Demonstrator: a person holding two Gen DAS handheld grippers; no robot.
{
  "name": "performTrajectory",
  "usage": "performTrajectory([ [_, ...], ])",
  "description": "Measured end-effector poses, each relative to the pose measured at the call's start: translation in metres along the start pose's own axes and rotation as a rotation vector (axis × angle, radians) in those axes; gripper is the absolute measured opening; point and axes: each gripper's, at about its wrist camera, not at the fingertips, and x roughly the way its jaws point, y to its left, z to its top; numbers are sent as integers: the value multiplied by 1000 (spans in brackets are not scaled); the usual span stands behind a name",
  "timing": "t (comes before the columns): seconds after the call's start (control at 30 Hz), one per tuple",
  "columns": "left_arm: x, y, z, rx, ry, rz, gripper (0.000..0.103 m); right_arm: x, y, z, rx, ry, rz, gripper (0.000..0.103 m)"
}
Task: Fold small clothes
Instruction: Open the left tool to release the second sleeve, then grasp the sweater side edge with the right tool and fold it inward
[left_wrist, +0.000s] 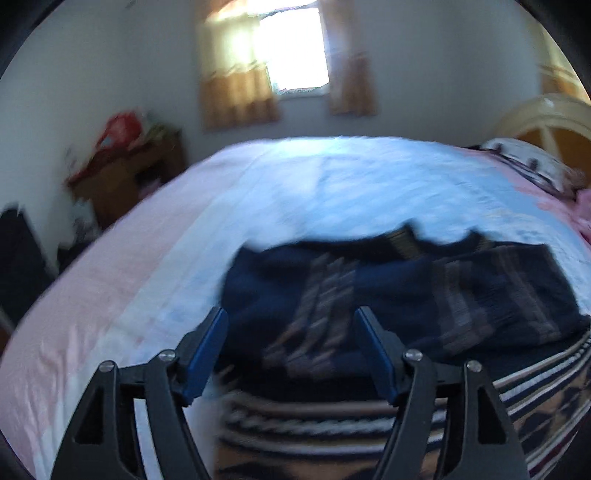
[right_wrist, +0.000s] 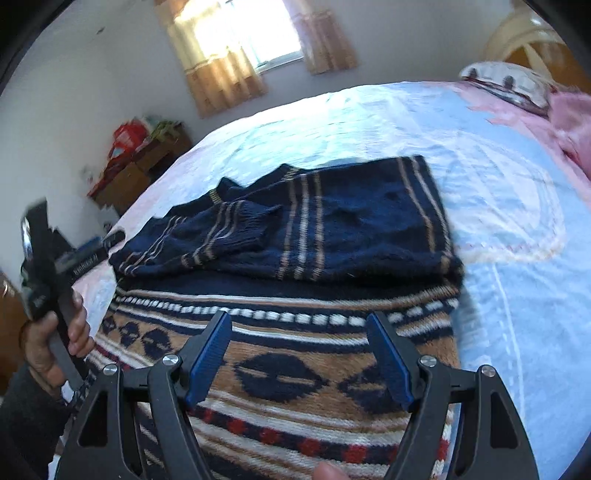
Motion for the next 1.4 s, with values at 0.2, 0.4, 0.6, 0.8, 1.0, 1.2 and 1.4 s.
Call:
performTrajectory([
  [0.2,29,64,-34,-201,121,-18,74,36,16,51,32,76,45,62],
  [0.4,34,62,-41,-230,135,-119,74,112,30,74,68,148,1,59],
  [0.6,33,74,-44,-291,124,-181,81,153,61,72,-41,162,-94,35],
  [0.8,38,87,-48,-370,142,-217,81,132,60,82,-79,74,-133,6],
  [1.0,37,85,-49,-358,146,-221,81,88,65,93,-167,-64,-211,6],
  [1.2,39,82,-48,-333,160,-206,81,71,40,97,-146,-83,-266,6],
  [1.4,40,84,-49,-333,166,-212,81,82,10,81,-76,-32,-340,6],
])
